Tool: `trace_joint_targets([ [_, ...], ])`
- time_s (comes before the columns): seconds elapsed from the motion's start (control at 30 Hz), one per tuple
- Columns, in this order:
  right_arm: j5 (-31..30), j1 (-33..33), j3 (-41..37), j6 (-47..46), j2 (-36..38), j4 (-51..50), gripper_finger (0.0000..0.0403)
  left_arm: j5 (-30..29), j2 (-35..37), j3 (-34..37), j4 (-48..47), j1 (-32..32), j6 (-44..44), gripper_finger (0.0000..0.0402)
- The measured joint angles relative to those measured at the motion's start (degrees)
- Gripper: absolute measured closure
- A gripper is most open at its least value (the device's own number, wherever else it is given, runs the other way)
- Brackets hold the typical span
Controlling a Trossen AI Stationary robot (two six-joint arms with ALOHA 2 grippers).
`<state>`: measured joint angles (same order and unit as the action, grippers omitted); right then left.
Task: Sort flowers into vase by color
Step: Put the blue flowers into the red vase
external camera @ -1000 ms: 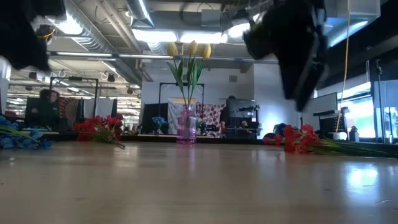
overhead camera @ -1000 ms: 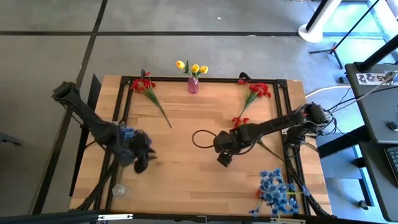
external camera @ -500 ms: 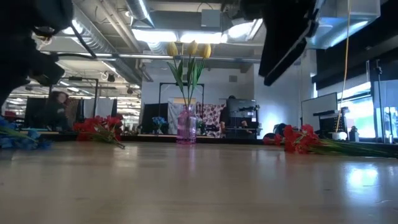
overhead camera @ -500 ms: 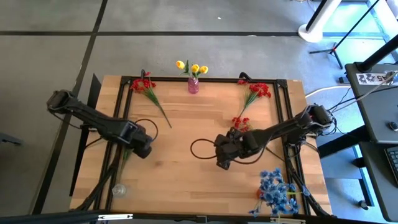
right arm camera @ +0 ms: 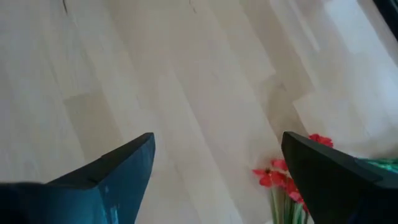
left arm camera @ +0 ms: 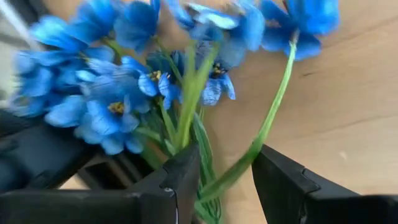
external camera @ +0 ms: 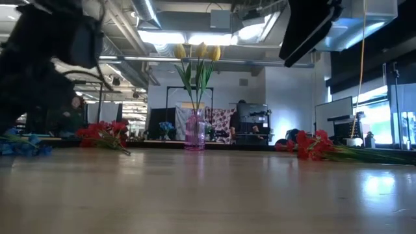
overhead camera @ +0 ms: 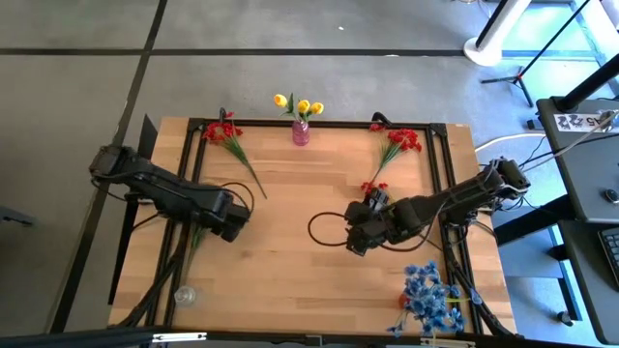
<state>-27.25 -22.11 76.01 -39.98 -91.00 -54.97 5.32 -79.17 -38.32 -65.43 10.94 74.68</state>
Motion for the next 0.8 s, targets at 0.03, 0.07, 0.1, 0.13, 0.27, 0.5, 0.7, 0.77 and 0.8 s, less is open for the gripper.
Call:
trace_joint_targets([
  [0.03, -0.3, -0.4, -0.3, -0.6, 0.0, 0.0, 0.0052, -0.5, -1.7, -2.2, -1.9, 0.4, -0.4, 0.0262],
  [0.07, -0.5, -0.8, -0.6, -1.3, 0.0, -0.1, 0.0052, -1.3, -3.3, -4.5, -4.6, 0.8, -1.0, 0.0262],
  [0.1, -0.8, -1.2, -1.0, -1.9, 0.0, -0.2, 0.0052, -2.3, -4.8, -6.8, -7.8, 1.1, -1.6, 0.0262],
  [0.13, -0.7, -1.4, -1.3, -2.2, 0.0, -0.3, 0.0052, -3.1, -6.2, -8.8, -10.8, 1.3, -2.0, 0.0262],
  [0.27, -0.7, -2.2, -3.4, -4.5, 0.0, -0.4, 0.0052, -2.0, -9.3, -10.7, -14.2, 0.8, -2.9, 0.0262],
  [0.5, -1.1, -3.1, -8.0, -6.3, 0.0, -0.5, 0.0052, 4.7, -11.0, -3.0, -11.7, -1.4, -1.6, 0.0262],
  [0.7, 0.1, -3.1, -8.5, -6.2, 0.0, -0.5, 0.0052, 6.5, -11.2, -3.0, -3.7, -1.6, -3.6, 0.0262],
  [0.77, 1.2, -3.1, -8.5, -6.2, 0.0, -0.6, 0.0052, 6.4, -11.2, -2.3, -4.1, -1.9, -2.8, 0.0262],
  [0.8, 1.6, -3.1, -8.5, -6.2, 0.0, -0.8, 0.0052, 6.5, -11.2, -1.5, -4.4, -2.0, -2.1, 0.0262],
])
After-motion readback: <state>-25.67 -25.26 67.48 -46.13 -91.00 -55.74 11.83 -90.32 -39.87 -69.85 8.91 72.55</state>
